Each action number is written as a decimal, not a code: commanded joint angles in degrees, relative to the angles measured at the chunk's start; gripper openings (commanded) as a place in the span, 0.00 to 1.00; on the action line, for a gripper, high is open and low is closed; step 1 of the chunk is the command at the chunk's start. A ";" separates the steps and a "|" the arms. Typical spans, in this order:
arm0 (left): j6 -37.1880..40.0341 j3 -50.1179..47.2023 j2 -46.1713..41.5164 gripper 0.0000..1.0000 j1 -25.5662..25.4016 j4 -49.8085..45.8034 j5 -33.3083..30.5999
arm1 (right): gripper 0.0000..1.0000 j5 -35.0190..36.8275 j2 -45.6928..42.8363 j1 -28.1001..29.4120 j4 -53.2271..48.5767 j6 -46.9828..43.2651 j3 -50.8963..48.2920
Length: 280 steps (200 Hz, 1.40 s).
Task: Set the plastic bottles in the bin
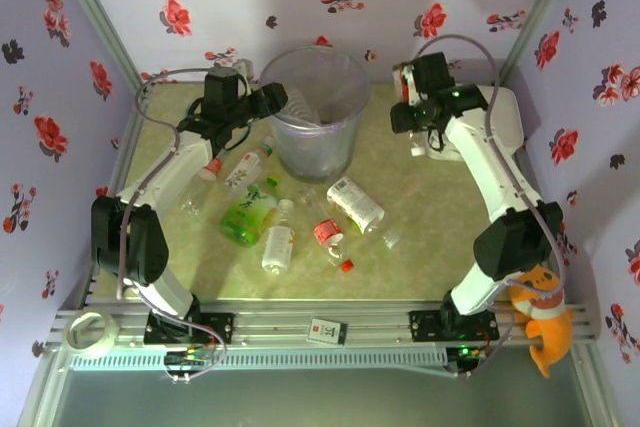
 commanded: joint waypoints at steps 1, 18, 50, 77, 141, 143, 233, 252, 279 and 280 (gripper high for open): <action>0.26 -0.12 1.59 0.72 -0.61 -1.06 1.59 | 0.59 0.14 -0.41 0.17 5.33 0.33 4.59; 0.17 -0.03 1.93 0.72 -0.59 -0.88 1.59 | 0.58 -1.92 -0.47 0.80 11.91 2.31 6.62; 0.01 0.26 2.86 0.72 -0.56 -1.34 1.77 | 0.56 -6.24 3.37 2.49 16.56 4.20 13.86; -0.30 0.15 3.11 0.72 -0.62 -0.73 1.72 | 0.56 -9.47 7.95 5.00 19.52 4.58 19.26; -0.54 0.33 3.49 0.72 -0.63 -0.44 1.76 | 0.56 -19.22 20.45 9.70 20.37 7.90 28.06; -0.53 0.33 3.48 0.72 -0.67 -0.44 1.76 | 0.56 -19.34 20.77 9.81 20.30 7.90 28.10; -0.53 0.52 3.56 0.72 -0.64 -0.27 1.78 | 0.57 -22.05 30.87 11.37 14.46 5.48 28.36; -0.50 0.50 3.74 0.72 -0.63 -0.27 1.77 | 0.58 -22.26 32.63 11.40 13.20 5.00 29.00; -0.61 0.57 3.84 0.72 -0.68 -0.15 1.75 | 0.60 -22.11 34.86 11.63 10.44 4.05 30.66; -0.61 0.58 3.83 0.72 -0.65 -0.16 1.76 | 0.60 -22.11 34.91 11.63 10.39 4.00 30.67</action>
